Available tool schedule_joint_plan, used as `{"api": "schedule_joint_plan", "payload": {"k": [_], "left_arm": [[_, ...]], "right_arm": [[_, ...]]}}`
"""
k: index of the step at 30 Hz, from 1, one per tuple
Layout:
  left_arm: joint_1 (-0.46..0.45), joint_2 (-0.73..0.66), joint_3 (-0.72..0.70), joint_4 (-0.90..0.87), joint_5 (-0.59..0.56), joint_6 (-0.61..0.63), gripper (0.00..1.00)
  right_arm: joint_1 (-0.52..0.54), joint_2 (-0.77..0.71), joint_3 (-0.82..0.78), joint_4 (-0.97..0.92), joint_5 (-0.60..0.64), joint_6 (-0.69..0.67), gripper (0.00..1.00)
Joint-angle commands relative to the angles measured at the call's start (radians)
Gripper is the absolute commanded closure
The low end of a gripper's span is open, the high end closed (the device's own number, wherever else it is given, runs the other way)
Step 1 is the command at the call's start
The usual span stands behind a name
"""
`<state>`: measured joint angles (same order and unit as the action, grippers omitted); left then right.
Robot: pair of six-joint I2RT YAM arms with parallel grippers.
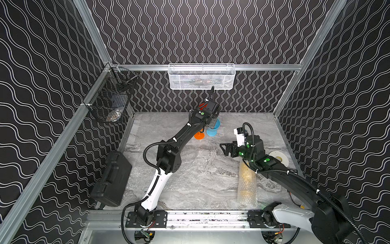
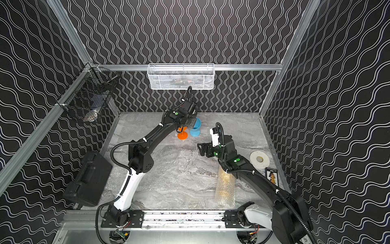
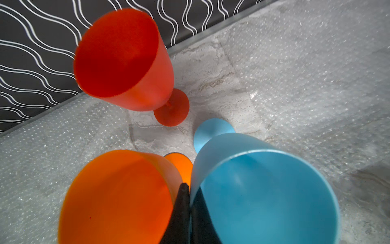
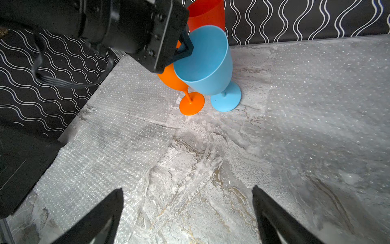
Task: Unpack wine glasses from bubble wrap
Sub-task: Place the wine glass at the center of the board.
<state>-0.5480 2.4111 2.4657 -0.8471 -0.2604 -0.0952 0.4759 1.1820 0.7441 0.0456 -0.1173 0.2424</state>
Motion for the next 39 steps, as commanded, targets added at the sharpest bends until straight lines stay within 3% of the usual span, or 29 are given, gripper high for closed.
{"api": "schedule_joint_plan", "payload": {"k": [1,8,13,27,35,39], "left_arm": [[0.003,-0.003,0.001,0.000,-0.001,0.017,0.99],[0.003,-0.021,-0.014,0.009,0.005,0.011,0.69],[0.002,-0.036,-0.004,0.005,0.029,-0.006,0.60],[0.002,-0.113,-0.028,0.020,0.058,-0.024,0.59],[0.000,-0.222,-0.149,0.061,0.100,-0.047,0.58],[0.000,-0.305,-0.280,0.099,0.162,-0.071,0.58]], "right_arm": [[0.000,0.002,-0.002,0.028,-0.006,-0.003,0.04],[0.000,-0.001,-0.005,0.031,-0.005,0.000,0.04],[0.000,0.003,-0.006,0.034,-0.004,0.000,0.04],[0.000,0.025,0.005,0.043,-0.004,0.015,0.04],[-0.001,0.039,0.014,0.033,0.014,0.042,0.04],[-0.007,0.039,0.037,-0.026,0.045,0.063,0.04]]}}
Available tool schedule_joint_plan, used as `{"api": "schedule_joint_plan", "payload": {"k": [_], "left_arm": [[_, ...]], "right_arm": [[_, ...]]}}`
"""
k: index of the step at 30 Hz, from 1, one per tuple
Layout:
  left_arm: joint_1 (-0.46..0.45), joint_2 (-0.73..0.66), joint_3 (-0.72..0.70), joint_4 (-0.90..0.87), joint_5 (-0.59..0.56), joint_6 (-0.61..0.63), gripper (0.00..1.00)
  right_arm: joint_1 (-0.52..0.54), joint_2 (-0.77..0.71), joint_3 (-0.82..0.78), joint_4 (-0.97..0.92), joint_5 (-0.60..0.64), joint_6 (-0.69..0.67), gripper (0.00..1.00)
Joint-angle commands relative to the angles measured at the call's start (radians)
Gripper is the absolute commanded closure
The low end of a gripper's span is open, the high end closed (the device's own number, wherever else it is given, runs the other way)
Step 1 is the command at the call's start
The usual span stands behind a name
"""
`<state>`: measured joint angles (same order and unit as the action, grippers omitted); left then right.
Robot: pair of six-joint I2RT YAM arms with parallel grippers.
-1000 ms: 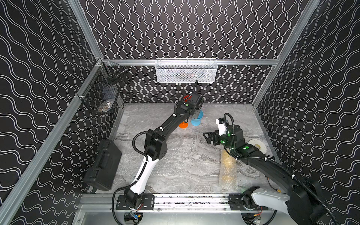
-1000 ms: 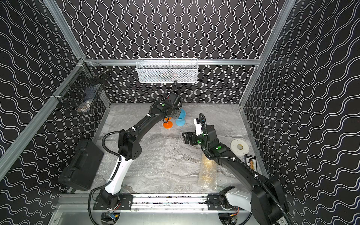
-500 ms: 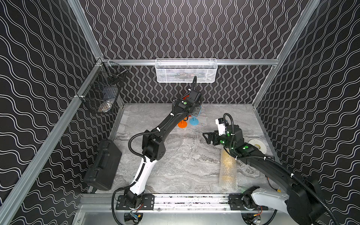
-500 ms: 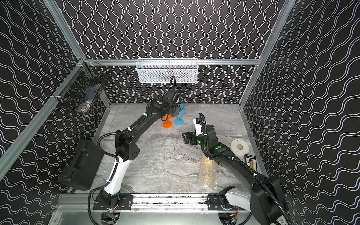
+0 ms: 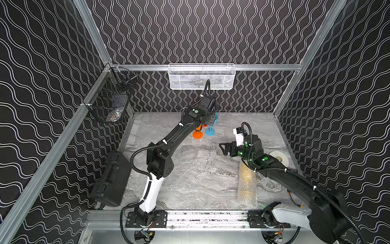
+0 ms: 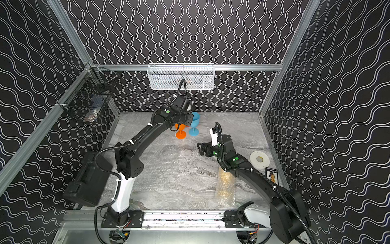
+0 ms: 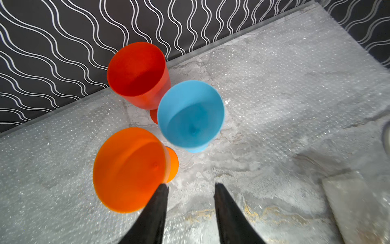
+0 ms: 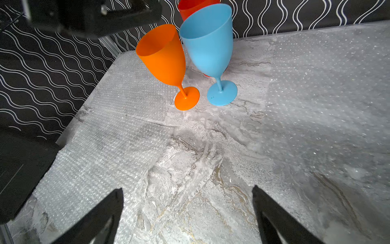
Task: Unpack wine glasses from bubble wrap
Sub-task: Place the wine glass at the center of the board.
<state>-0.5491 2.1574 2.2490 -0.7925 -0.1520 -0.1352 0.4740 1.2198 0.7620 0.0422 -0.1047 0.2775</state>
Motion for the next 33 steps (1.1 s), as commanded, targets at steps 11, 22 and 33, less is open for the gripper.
{"api": "schedule_joint_plan", "payload": {"k": [11,22,33], "left_arm": [[0.002,-0.327,-0.559,0.268,0.273,-0.132,0.58],[-0.033,-0.480,-0.952,0.562,0.490,-0.268,0.59],[-0.100,-0.537,-1.089,0.642,0.554,-0.285,0.59]], "right_arm": [[-0.106,-0.003,0.131,-0.432,-0.049,0.123,0.03],[-0.109,-0.105,0.137,-0.798,-0.043,0.275,0.03],[-0.110,-0.168,0.115,-0.969,0.151,0.415,0.02]]}}
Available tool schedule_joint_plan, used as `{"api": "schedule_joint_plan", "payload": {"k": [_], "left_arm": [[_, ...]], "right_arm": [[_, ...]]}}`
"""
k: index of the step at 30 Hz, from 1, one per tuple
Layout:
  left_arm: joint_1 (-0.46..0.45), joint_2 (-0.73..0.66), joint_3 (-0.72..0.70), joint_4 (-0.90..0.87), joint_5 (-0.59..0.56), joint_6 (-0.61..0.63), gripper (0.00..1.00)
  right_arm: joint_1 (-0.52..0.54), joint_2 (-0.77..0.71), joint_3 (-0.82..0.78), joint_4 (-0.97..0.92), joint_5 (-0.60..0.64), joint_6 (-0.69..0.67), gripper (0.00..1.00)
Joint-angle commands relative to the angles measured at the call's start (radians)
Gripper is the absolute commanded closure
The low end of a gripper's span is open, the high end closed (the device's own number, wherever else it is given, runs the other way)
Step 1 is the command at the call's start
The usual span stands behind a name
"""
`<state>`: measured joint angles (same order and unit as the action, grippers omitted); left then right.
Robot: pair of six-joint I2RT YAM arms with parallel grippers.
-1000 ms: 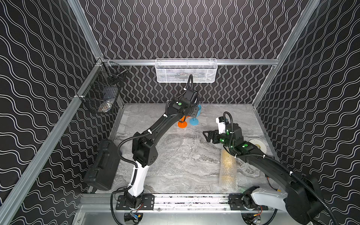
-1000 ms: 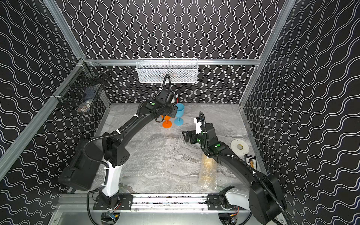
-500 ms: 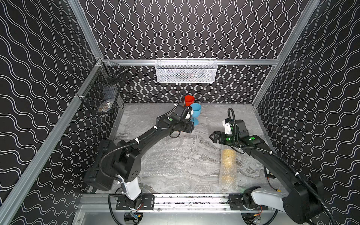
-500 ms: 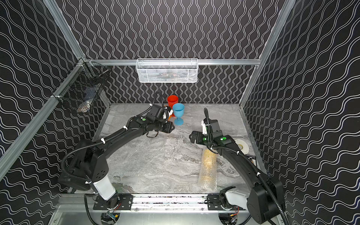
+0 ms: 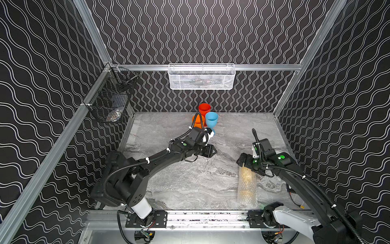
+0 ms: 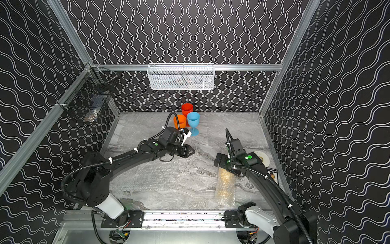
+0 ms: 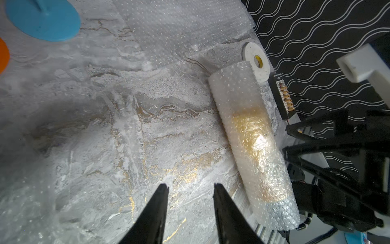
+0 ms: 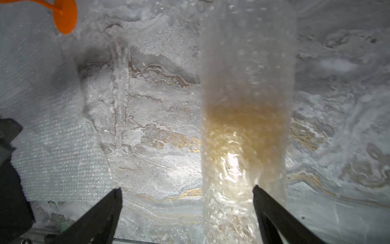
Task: Unpack wine glasses from bubble wrap
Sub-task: Place the wine glass at the center of the board, then adjust the bubble wrap at the center of the board.
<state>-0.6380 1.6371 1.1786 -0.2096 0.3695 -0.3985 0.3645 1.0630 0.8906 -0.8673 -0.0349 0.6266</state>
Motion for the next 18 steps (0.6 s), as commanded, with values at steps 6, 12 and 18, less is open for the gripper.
{"api": "schedule_joint_plan", "payload": {"k": [6,12,18], "left_arm": [[-0.034,-0.022,-0.037,0.055,0.043,-0.021,0.59],[-0.043,-0.022,-0.041,0.033,0.042,-0.002,0.59],[-0.045,-0.019,-0.071,0.055,0.048,-0.026,0.59]], "right_arm": [[-0.010,0.033,-0.058,-0.025,0.024,0.060,0.02],[0.008,0.067,-0.061,0.051,-0.047,0.052,0.04],[0.117,0.133,-0.038,0.169,-0.118,0.112,0.04]]}}
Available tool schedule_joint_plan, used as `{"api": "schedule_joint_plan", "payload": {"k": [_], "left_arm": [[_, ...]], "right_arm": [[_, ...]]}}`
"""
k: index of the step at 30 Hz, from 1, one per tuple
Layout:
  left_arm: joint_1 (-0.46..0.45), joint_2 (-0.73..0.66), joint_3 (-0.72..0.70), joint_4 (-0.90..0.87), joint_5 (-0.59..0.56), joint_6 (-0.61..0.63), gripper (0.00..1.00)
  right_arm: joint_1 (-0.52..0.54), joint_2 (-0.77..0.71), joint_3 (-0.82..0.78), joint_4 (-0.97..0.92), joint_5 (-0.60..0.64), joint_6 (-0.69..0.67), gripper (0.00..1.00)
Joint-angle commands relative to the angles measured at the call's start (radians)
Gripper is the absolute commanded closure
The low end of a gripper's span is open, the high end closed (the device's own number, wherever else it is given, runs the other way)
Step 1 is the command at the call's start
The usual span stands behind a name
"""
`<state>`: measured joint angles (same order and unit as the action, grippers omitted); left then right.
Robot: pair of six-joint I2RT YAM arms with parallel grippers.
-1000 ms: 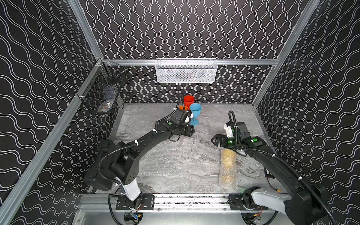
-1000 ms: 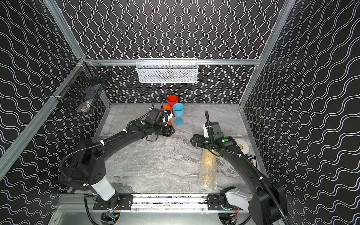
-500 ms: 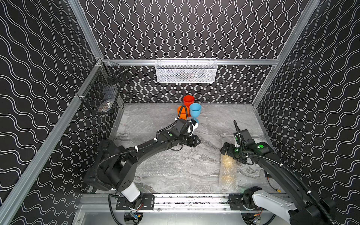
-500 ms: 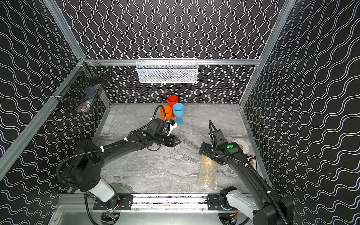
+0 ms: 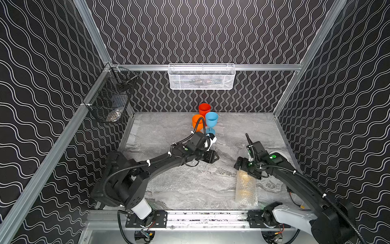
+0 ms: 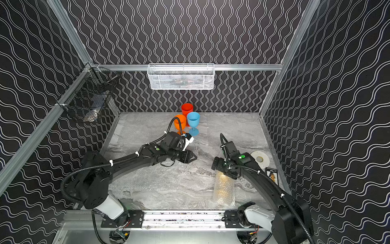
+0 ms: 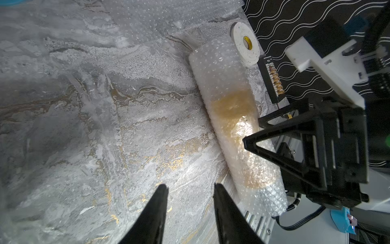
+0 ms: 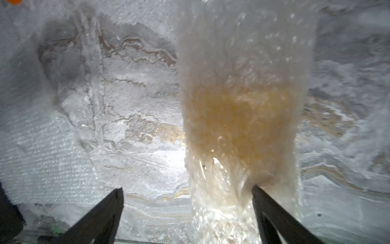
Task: Unpack wine glasses from bubble wrap
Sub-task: Adjust the bubble wrap at the center of the board.
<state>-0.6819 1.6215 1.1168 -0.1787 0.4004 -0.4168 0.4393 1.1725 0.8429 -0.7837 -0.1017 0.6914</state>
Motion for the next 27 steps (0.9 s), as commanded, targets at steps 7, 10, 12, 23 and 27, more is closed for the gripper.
{"api": "schedule_joint_plan", "payload": {"k": [7,10,12,23,27], "left_arm": [[-0.001,0.001,-0.044,0.030,0.024,-0.015,0.58],[-0.008,0.013,-0.058,0.046,0.041,-0.027,0.58],[-0.017,0.029,-0.057,0.061,0.058,-0.034,0.58],[-0.139,0.145,0.038,0.098,0.113,-0.043,0.54],[-0.181,0.185,0.081,0.083,0.121,-0.022,0.54]], "right_arm": [[0.102,0.079,0.062,0.206,-0.149,0.050,0.04],[0.098,0.064,0.109,0.167,-0.106,0.018,0.04],[0.081,0.049,0.135,0.129,-0.087,-0.006,0.04],[-0.199,-0.070,0.061,-0.062,-0.026,0.006,0.04],[-0.304,-0.107,-0.011,-0.046,-0.057,0.019,0.04]]}}
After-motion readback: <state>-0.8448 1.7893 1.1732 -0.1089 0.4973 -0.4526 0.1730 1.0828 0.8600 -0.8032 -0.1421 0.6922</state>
